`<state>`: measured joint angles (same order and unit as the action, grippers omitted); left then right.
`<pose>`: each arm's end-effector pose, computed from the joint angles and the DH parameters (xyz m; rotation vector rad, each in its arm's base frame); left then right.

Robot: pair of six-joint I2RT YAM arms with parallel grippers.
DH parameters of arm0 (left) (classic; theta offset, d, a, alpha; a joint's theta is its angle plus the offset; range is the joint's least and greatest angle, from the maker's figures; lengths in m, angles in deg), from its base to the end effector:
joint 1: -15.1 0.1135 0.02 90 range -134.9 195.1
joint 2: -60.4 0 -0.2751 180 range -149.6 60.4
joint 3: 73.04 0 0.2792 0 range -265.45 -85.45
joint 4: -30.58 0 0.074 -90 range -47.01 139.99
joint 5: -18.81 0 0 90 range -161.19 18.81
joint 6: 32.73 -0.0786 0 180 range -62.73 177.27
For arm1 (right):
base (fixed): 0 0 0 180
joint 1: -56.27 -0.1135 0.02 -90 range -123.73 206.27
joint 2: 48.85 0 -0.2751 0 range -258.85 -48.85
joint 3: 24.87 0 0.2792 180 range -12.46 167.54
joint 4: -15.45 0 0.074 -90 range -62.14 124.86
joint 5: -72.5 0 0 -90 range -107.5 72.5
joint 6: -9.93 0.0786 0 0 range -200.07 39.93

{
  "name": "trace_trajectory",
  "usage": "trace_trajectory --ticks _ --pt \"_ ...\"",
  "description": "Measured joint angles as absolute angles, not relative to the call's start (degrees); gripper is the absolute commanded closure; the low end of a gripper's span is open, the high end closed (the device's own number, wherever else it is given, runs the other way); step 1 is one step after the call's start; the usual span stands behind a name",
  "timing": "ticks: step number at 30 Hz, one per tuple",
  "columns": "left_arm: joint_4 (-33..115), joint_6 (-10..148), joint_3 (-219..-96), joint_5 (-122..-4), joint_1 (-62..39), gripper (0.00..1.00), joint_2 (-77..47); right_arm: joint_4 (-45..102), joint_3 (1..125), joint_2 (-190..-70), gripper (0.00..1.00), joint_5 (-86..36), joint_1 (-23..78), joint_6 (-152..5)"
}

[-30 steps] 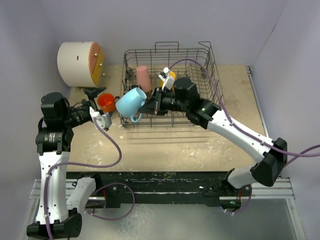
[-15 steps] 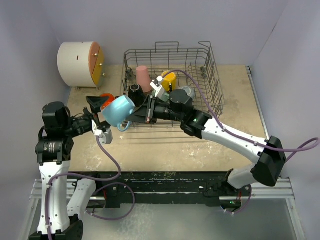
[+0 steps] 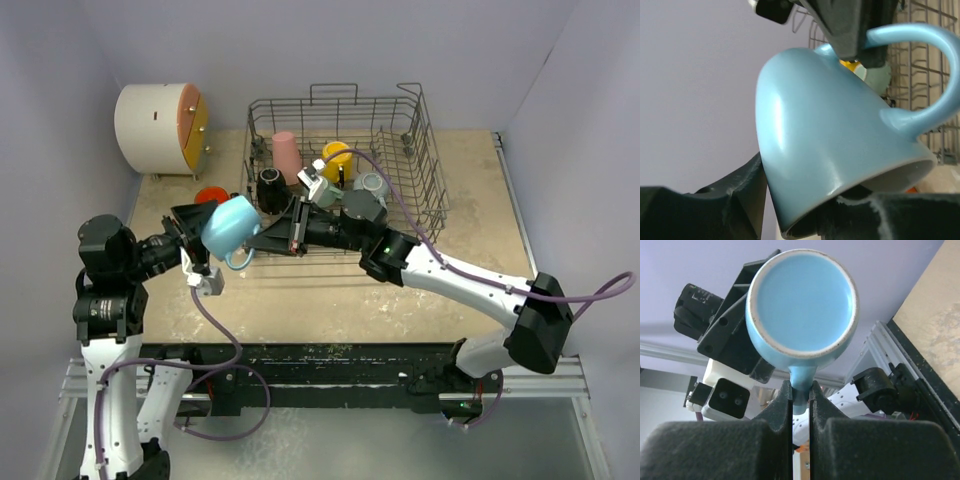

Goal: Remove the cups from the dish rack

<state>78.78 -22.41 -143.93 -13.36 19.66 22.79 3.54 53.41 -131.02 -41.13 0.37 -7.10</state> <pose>0.1522 -0.0546 0.4048 1.4901 0.8410 0.1664 0.2013 0.3536 0.3875 -0.1611 1.8412 2.0276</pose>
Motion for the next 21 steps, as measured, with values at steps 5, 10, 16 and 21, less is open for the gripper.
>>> trace_trajectory --ticks 5,10,16,21 --pt "74.59 -19.59 -145.06 -10.11 19.51 1.00 22.97 5.01 51.86 -131.07 0.70 -40.48 0.15 -5.85" --pt "82.98 -18.32 -147.38 -11.62 19.46 1.00 20.32 8.29 51.75 -129.54 0.46 -39.04 -0.77 -9.00" --pt "97.82 -18.34 -153.87 -18.50 19.46 1.00 8.63 19.80 53.37 -122.65 0.35 -34.49 -0.07 -16.23" --pt "103.72 -18.30 -155.38 -24.97 19.55 1.00 3.01 30.60 56.25 -117.45 0.29 -30.62 5.13 -22.07"
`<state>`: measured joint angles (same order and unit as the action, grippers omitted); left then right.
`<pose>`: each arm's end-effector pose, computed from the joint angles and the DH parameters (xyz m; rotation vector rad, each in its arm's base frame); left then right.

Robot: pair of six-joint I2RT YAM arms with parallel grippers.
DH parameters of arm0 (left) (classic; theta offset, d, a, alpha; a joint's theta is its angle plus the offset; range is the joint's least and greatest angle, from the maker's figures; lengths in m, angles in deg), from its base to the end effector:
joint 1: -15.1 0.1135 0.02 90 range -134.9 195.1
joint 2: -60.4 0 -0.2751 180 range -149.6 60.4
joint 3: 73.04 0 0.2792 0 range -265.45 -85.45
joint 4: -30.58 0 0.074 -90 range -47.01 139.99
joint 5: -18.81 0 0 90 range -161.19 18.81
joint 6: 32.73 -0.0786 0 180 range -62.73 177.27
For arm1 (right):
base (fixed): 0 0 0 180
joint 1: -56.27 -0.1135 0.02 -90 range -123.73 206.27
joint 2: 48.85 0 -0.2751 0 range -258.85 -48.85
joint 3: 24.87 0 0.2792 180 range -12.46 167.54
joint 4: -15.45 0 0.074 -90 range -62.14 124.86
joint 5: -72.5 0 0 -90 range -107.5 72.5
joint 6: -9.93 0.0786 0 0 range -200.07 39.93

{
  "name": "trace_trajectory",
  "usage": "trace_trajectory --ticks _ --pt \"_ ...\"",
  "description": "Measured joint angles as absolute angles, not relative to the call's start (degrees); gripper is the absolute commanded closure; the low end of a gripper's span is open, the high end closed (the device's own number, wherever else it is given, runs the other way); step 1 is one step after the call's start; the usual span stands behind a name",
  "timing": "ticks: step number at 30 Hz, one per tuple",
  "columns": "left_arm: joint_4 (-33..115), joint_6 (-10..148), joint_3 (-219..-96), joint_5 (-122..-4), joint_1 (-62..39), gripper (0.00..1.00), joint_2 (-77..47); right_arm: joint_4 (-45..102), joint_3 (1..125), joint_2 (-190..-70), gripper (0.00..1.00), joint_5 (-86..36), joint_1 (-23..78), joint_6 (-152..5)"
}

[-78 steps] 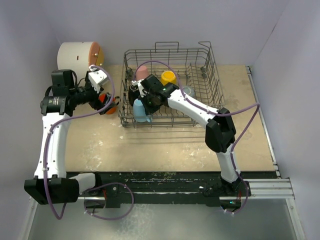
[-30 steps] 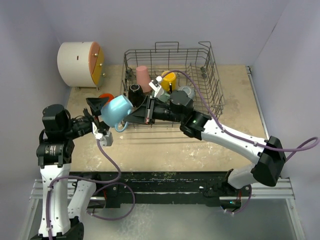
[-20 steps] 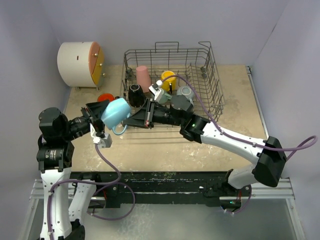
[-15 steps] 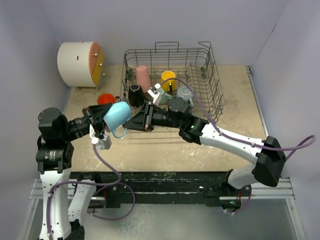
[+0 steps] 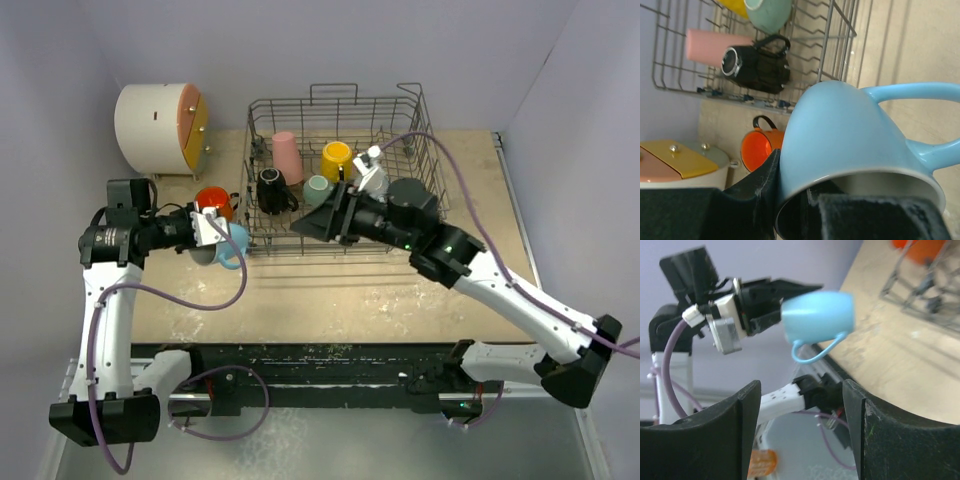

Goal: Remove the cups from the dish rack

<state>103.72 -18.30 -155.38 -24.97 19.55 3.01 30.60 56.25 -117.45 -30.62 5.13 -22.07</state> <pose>0.2142 -0.0402 0.3673 1.4924 1.5019 -0.1699 0.2010 0.2779 0.4233 -0.0936 1.8876 1.5873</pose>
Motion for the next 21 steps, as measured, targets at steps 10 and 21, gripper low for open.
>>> trace_trajectory --ticks 10,21 --pt "112.35 -17.77 -161.91 -39.42 19.55 1.00 -6.28 51.71 66.65 -113.16 0.18 -21.20 13.18 -32.52" --pt "114.21 -13.34 -163.20 -51.42 19.57 1.00 -18.89 64.92 70.48 -112.14 0.18 -12.37 13.22 -38.59"
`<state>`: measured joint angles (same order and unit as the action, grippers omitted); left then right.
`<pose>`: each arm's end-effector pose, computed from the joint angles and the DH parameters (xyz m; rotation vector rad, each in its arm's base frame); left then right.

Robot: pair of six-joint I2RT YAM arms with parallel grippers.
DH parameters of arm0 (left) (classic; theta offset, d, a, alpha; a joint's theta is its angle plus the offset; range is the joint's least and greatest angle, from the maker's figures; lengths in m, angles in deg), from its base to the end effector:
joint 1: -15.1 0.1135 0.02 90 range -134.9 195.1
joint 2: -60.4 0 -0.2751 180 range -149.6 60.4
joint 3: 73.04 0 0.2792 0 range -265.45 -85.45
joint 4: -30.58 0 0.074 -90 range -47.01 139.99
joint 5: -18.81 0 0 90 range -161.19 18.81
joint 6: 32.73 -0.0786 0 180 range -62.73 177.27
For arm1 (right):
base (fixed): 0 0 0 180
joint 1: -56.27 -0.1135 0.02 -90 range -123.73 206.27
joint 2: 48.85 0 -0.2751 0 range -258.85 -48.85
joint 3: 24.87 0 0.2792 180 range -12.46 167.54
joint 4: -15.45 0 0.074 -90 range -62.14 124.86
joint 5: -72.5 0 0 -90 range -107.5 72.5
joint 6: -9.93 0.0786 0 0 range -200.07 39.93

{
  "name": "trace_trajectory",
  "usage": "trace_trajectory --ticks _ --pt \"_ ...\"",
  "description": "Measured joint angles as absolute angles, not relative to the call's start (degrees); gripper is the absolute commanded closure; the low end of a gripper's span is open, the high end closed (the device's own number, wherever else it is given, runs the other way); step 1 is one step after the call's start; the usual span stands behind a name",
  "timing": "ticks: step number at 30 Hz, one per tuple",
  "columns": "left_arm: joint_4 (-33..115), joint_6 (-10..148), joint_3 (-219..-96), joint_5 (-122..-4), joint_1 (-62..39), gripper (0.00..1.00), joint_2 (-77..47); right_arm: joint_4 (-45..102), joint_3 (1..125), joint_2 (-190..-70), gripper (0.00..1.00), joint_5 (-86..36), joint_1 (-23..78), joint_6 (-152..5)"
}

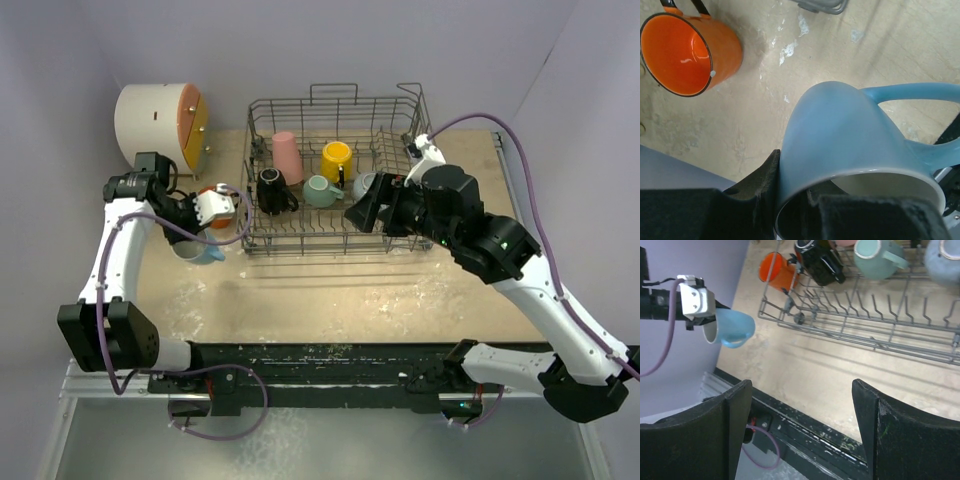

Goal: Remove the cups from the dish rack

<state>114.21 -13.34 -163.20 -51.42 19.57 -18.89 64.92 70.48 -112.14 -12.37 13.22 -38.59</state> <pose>0.2881 -0.0041 0.2951 1.5292 2.2181 -0.1234 0.2082 0.1848 0.4619 0.0380 1.9810 0.9125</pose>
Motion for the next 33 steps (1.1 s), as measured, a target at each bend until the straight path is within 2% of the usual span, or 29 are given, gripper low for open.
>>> trace_trajectory --ticks 5,14,29,33 --pt "109.25 -9.07 -160.65 -54.50 19.57 1.00 -22.06 68.44 70.89 -112.09 0.17 -9.46 13.50 -39.75" --pt "101.08 1.44 -161.13 -58.78 19.57 1.00 -38.45 71.76 73.30 -113.03 0.14 -6.16 15.10 -41.83" --pt "97.64 0.72 -178.13 -67.42 28.86 1.00 -51.00 72.76 73.89 -115.39 0.14 -4.98 17.33 -43.82" --pt "96.20 0.74 -179.51 -68.34 29.50 1.00 -54.47 72.78 73.89 -116.36 0.14 -5.07 18.57 -44.32"
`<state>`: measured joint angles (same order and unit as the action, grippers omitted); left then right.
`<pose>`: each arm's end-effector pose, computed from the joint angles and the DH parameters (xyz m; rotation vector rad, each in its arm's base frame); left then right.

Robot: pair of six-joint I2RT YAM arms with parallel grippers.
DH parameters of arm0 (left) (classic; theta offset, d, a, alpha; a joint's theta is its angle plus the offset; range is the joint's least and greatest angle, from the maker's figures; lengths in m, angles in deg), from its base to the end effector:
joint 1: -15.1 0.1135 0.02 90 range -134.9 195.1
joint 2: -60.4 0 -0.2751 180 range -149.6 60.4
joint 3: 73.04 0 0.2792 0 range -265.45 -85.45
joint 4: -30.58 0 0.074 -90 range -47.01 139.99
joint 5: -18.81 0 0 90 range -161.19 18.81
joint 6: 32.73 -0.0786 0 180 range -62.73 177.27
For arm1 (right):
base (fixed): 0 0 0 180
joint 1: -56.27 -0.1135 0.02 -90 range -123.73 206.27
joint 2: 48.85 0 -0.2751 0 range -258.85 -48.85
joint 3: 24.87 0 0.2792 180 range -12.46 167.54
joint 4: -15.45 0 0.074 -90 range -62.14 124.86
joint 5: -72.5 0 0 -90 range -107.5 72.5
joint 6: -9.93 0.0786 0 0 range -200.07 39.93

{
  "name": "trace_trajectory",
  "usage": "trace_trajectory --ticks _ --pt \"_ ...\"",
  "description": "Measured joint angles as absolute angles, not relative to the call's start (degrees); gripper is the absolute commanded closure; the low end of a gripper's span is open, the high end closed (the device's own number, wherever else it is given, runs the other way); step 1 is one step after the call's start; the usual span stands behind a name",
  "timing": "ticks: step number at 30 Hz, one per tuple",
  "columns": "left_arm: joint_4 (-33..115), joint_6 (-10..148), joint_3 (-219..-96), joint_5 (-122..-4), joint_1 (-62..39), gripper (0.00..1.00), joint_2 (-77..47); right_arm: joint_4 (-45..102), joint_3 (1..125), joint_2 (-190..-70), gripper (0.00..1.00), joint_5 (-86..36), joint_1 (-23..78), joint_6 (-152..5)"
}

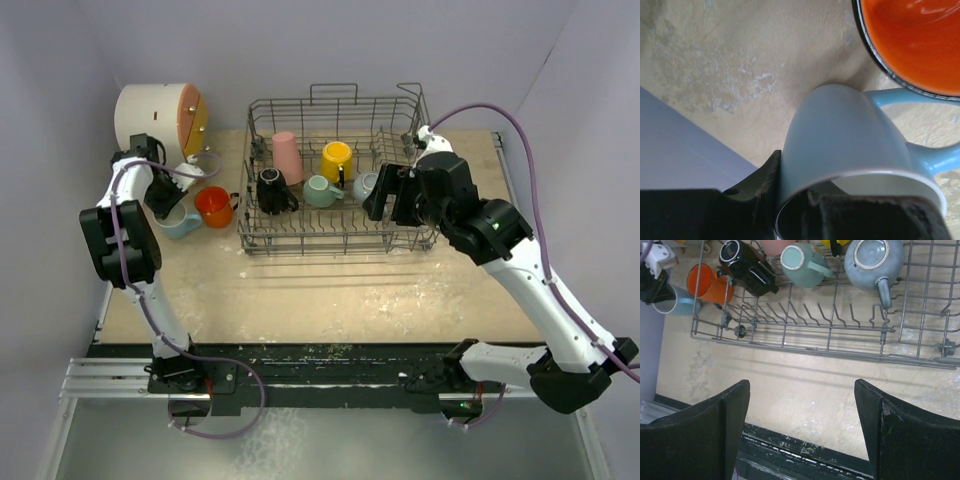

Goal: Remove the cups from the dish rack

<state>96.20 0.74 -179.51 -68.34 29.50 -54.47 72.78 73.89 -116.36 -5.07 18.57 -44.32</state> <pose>0.4406 0.1091 0.1757 1.0447 2.6844 0.1762 0.2389 0.1633 0.4462 0.1049 2.0628 0.5889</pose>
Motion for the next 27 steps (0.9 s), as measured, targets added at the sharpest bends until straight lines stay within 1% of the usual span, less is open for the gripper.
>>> trace_trajectory --ticks 5,7,10,11,12,13,14,15,16,23,24,27 --pt "97.01 0.74 -183.16 -68.34 29.19 1.00 -57.40 72.74 73.89 -117.62 0.13 -6.03 20.87 -45.06" --pt "97.58 0.74 -184.30 -68.05 29.17 0.85 -58.08 72.68 73.89 -117.97 0.13 -6.73 21.92 -45.48" --pt "97.99 0.72 -185.43 -67.66 29.17 0.66 -58.78 72.52 73.89 -118.69 0.13 -8.04 23.60 -46.24" --pt "97.78 0.67 -185.43 -67.55 29.17 0.55 -58.80 72.46 73.89 -119.07 0.13 -8.33 24.15 -46.46" --pt "97.67 0.70 -185.43 -67.44 29.19 0.47 -58.80 72.30 73.89 -119.52 0.13 -8.68 24.63 -46.75" --pt "97.43 0.59 -185.43 -67.24 29.19 0.41 -58.73 72.09 73.89 -120.09 0.13 -9.22 25.09 -47.07" --pt "97.25 0.50 -185.43 -66.96 29.19 0.40 -58.56 71.95 73.89 -120.57 0.12 -9.53 25.35 -47.31" --pt "97.10 0.50 -185.41 -66.67 29.19 0.25 -58.32 71.78 73.89 -121.14 0.12 -9.70 25.72 -47.62" --pt "96.99 0.48 -185.32 -66.48 29.19 0.21 -57.93 71.56 73.89 -121.91 0.11 -9.83 26.07 -47.99" --pt "98.21 -0.61 -184.89 -63.53 29.21 0.18 -49.58 70.38 74.54 -128.20 0.06 -10.51 27.60 -50.64" --pt "98.56 -0.72 -184.89 -63.00 29.21 0.02 -47.91 70.14 74.94 -129.40 0.06 -10.73 27.95 -51.16" --pt "100.38 -0.83 -184.97 -60.71 29.21 0.01 -43.08 68.74 76.47 -133.78 0.06 -11.04 29.33 -52.87"
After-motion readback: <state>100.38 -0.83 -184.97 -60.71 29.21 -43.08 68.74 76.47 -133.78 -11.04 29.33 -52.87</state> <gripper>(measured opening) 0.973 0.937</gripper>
